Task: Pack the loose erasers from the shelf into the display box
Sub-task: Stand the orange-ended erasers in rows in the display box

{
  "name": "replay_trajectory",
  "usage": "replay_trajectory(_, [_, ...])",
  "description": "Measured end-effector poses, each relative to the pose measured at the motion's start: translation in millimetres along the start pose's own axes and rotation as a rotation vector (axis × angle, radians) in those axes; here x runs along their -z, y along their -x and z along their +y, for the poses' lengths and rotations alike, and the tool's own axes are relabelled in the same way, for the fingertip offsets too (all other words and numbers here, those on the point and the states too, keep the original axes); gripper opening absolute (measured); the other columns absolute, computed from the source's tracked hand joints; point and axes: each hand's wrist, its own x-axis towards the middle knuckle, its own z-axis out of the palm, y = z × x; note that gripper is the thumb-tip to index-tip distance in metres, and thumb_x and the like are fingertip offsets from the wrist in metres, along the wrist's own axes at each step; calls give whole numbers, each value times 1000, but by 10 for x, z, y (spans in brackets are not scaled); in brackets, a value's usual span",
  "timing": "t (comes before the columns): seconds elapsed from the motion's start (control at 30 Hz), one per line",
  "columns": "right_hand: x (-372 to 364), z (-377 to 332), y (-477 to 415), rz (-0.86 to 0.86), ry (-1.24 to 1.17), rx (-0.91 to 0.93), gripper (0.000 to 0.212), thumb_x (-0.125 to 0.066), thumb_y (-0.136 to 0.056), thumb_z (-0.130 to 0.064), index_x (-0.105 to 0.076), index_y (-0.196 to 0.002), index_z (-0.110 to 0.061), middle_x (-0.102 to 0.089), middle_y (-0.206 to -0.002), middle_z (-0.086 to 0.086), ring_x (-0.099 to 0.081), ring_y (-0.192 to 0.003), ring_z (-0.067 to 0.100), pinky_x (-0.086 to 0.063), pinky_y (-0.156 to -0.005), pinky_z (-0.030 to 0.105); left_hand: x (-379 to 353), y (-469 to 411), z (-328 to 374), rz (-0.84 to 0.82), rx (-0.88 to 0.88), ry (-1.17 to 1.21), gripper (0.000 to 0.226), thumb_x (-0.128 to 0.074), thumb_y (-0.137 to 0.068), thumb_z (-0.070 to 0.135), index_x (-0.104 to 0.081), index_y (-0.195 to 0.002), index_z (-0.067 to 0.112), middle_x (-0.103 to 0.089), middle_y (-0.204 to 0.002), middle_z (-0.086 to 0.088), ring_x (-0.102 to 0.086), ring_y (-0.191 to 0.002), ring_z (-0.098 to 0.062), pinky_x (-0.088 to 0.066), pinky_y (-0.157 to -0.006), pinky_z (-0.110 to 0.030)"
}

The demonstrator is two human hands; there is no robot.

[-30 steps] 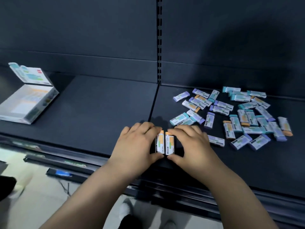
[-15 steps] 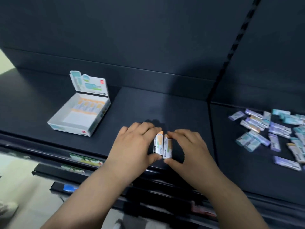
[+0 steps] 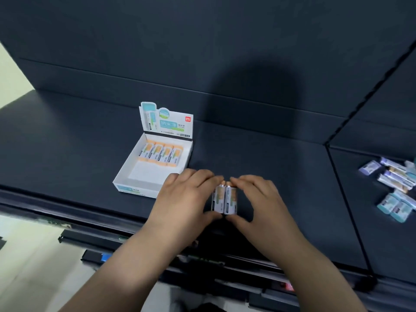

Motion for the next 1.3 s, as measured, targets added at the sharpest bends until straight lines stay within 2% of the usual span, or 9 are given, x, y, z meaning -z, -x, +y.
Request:
replay_trajectory(0.3, [142,73,-376,-48,-56,60,67,-72,-73,-32,-43,-134,-28,-41,-128,-16,-28,-115,0,-28,-102,21,104,-246,-11,-14,0,-123,70,-84,-52,46,-64,-114,22,-65,-104,6,-61,-92,-21,-46,-74,-35])
replay_trajectory(0.5, [20,156,-495,-72,-93,81,69,-73,-71,-34,-43,-133,-30,-40,-127,-19,-26,-111,-6,-25,-100,19,50,-283,-108,-20,31,-143,73,-86,-47,47,-65,-112,21,-67,-101,4,-63,-90,-22,-48,-72,-36])
replay_trajectory(0.63, [-114,65,-551,-89,-100,85,67,-72,-72,-36,-44,-132,-31,-40,-124,-21,-25,-108,-9,-23,-98,15,84,-272,-334,-45,66,-155,70,-83,-52,48,-65,-113,21,-66,-105,4,-63,-94,-22,-46,-77,-37])
replay_trajectory(0.77, [-224,-120,-710,-46,-39,54,67,-72,-72,-36,-44,-133,-30,-39,-125,-20,-27,-112,-4,-23,-100,15,208,-258,-774,-45,100,-170,69,-76,-62,51,-59,-123,23,-62,-117,5,-55,-109,-21,-38,-84,-37])
replay_trajectory(0.93, [-386,-469,-877,64,-64,-37,67,-72,-73,-35,-43,-133,-31,-31,-118,-28,-23,-109,-10,-18,-92,0,395,-250,-1362,-85,85,-135,71,-65,-70,60,-45,-133,34,-50,-131,15,-41,-119,-12,-27,-88,-31])
replay_trajectory(1.03, [-515,-642,-965,80,-16,-74,66,-71,-75,-36,-42,-134,-30,-33,-122,-26,-22,-111,-9,-19,-97,9,404,-264,-1562,-145,29,-101,71,-61,-72,62,-39,-135,39,-40,-135,20,-33,-123,-8,-25,-91,-28])
replay_trajectory(1.1, [-588,-733,-999,96,37,-109,65,-70,-75,-36,-41,-134,-29,-37,-128,-21,-23,-115,-4,-21,-99,16,382,-258,-1634,-180,-9,-73,69,-62,-71,61,-40,-133,37,-36,-132,17,-33,-121,-8,-27,-94,-28])
replay_trajectory(1.3, [-674,-872,-1059,-11,359,-187,58,-60,-80,-32,-37,-134,-33,-40,-134,-15,-29,-120,12,-25,-90,25,358,-258,-1720,-353,9,7,62,-67,-72,48,-46,-127,27,-25,-122,4,-35,-114,-15,-38,-97,-26])
